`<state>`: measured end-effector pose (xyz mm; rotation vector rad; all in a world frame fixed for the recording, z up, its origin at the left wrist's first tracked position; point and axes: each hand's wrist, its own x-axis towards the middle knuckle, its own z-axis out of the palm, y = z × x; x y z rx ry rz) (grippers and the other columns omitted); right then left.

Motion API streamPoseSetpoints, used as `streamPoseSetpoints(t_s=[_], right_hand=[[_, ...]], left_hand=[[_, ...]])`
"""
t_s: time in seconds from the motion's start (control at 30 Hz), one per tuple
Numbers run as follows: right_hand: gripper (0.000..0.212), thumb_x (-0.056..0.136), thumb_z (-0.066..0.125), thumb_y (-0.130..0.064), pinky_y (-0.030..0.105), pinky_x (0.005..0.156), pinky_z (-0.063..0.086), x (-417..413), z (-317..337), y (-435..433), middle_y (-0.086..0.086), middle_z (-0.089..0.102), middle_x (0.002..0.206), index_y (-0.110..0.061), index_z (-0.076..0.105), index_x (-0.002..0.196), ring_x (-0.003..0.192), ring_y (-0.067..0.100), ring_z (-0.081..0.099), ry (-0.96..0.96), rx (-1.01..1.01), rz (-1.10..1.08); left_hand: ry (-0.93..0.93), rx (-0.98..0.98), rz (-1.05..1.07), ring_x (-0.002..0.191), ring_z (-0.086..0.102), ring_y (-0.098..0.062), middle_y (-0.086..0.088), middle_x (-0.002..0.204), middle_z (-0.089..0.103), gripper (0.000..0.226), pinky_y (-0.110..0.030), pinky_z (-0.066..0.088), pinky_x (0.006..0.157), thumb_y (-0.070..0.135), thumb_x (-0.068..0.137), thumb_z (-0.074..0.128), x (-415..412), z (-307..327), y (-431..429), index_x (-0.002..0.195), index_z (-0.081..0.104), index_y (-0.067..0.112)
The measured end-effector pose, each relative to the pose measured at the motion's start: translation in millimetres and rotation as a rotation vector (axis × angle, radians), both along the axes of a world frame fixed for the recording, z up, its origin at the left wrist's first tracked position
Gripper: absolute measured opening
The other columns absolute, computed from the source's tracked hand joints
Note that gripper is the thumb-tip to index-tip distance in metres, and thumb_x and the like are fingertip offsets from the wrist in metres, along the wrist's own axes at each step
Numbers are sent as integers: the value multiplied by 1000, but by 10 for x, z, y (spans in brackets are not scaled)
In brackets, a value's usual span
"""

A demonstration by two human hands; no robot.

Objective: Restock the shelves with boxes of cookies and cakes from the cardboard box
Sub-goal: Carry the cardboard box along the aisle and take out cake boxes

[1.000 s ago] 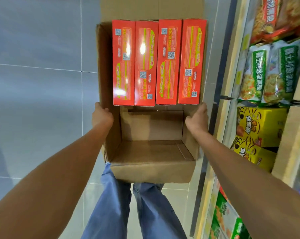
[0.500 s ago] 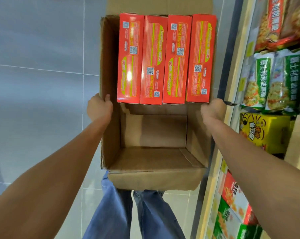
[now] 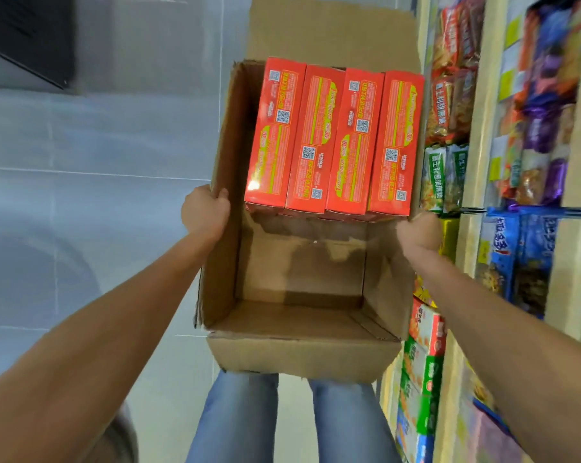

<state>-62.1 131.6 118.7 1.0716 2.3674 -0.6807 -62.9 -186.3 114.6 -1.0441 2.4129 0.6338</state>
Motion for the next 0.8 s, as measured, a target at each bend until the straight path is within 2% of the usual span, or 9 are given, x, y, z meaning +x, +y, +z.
streamPoseSetpoints(t_s=[0.07,0.17,0.3,0.43,0.57,0.7,0.8], right_hand=[[12,82,57,-6,33,61,37,40,465,-38,17,53,72,2,58,74,68,30,50,20,-8,4],[12,85,56,-8,35,63,42,143,1198,-99,14,54,75,2,61,80,71,29,52,34,2,24],[16,86,55,-6,39,68,49,361,2072,-244,16,58,77,-2,55,70,75,31,58,92,11,55],[18,86,54,-6,30,64,40,489,2462,-382,12,56,78,-7,50,68,74,30,54,112,-1,51],[22,86,53,-5,29,62,39,542,2706,-514,12,55,77,-7,48,65,74,30,54,151,9,56],[8,86,54,-7,31,65,40,307,2827,-641,13,57,82,-6,54,78,76,29,53,193,29,99],[20,87,54,-8,31,62,38,19,2910,-717,11,56,76,-6,48,68,75,30,54,244,24,103]], left_hand=[[13,1,3,100,60,-41,-21,104,67,36,-38,46,80,32,94,49,46,457,-40,104,64,1],[21,1,-26,100,60,-41,-22,103,66,36,-39,46,80,31,94,48,156,1150,-135,103,63,0],[81,-4,-91,101,59,-42,-25,105,64,36,-41,47,83,29,94,48,321,2004,-330,103,61,-3],[126,11,-125,100,59,-42,-26,103,64,36,-40,46,83,27,95,46,411,2476,-465,102,62,-4],[179,21,-116,98,60,-42,-26,102,65,38,-41,49,85,28,95,46,539,2700,-619,99,62,-6],[192,46,-67,105,59,-42,-24,110,64,43,-46,48,94,34,94,44,373,2804,-755,109,61,-3],[252,54,-64,100,60,-43,-26,104,65,40,-45,49,89,30,94,47,34,2930,-835,102,63,-5]])
